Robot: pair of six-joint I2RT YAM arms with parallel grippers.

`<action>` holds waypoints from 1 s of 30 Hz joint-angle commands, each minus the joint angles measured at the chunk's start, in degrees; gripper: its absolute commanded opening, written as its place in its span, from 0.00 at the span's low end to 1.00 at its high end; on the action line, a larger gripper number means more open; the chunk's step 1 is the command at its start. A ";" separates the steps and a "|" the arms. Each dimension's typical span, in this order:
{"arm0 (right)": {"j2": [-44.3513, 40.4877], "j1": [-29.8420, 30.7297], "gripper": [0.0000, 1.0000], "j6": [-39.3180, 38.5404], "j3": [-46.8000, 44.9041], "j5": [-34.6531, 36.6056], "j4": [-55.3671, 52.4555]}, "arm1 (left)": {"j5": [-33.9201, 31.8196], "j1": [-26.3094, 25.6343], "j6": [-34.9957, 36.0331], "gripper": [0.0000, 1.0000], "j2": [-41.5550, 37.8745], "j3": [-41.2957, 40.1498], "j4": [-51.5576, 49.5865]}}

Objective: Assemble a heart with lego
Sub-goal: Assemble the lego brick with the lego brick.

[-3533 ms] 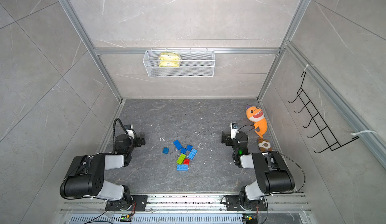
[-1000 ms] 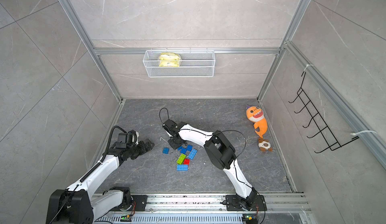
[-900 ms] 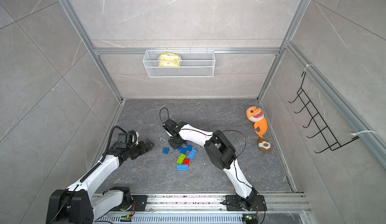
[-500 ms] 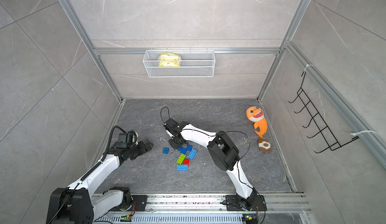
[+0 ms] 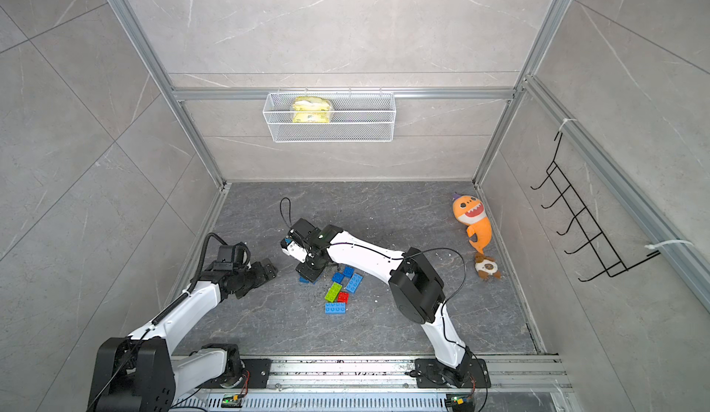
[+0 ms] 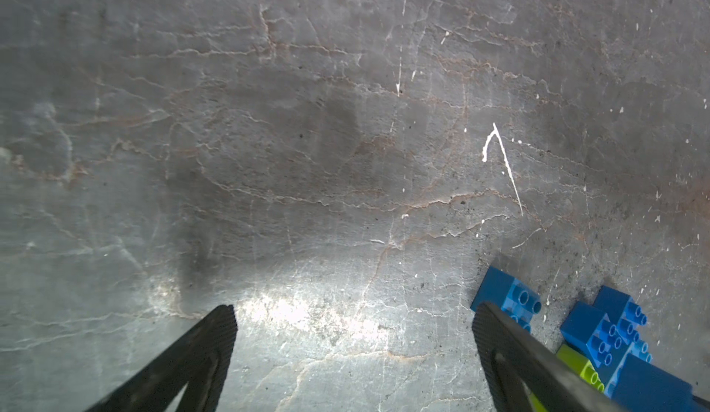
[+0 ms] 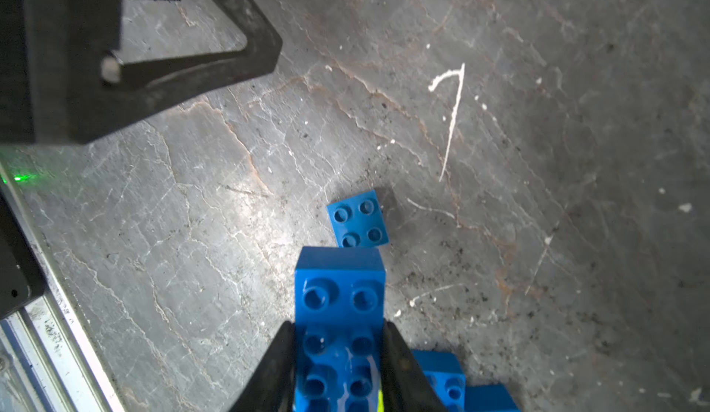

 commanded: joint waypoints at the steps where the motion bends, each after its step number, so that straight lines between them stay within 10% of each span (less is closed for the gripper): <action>1: 2.85 -0.16 0.35 -4.71 4.65 -2.19 -1.62 | 0.55 1.15 -0.92 1.00 -1.71 0.63 -1.07; 30: 19.65 0.06 0.34 -15.81 24.18 1.50 -14.72 | 1.35 3.04 1.67 1.00 -3.10 0.27 -2.80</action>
